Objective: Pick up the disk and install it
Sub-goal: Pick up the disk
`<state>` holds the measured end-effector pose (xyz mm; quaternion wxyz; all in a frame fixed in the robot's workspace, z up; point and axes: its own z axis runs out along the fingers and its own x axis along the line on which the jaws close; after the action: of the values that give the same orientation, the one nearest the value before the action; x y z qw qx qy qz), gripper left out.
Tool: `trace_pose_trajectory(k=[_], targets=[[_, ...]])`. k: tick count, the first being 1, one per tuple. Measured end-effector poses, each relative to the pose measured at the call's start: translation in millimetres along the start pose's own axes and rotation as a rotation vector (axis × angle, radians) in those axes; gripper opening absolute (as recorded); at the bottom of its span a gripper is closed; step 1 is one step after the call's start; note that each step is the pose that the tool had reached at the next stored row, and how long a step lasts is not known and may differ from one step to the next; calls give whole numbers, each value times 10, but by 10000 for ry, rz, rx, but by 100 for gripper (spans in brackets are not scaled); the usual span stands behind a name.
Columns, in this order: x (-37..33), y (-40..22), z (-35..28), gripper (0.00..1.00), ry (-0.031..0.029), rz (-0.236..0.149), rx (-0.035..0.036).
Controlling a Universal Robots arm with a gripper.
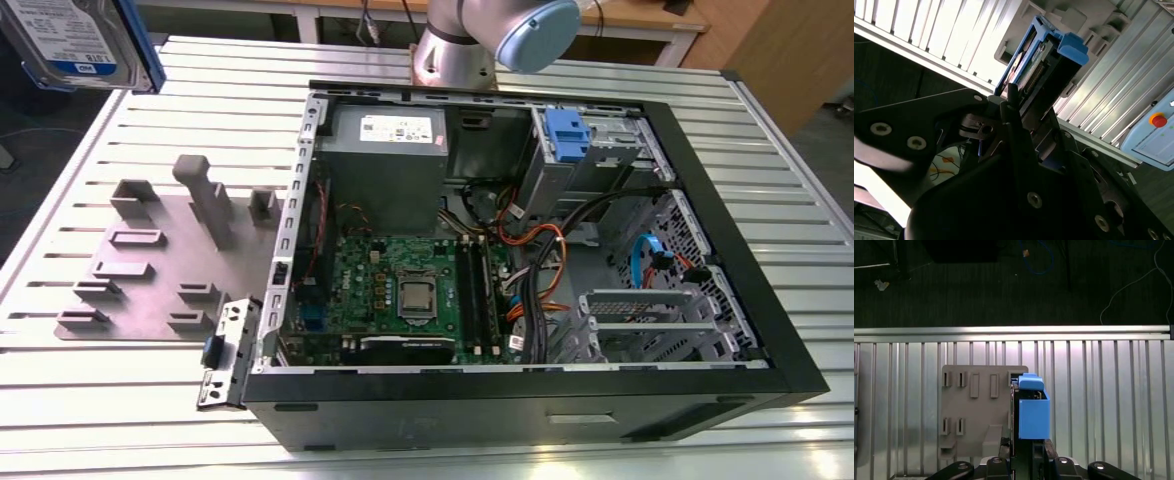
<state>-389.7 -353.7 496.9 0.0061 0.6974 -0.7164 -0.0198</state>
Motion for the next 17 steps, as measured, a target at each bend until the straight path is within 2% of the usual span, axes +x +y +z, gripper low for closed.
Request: trace_pose_trajectory(k=[17], targets=[[-7, -265, -10, 35, 0, 0, -11]])
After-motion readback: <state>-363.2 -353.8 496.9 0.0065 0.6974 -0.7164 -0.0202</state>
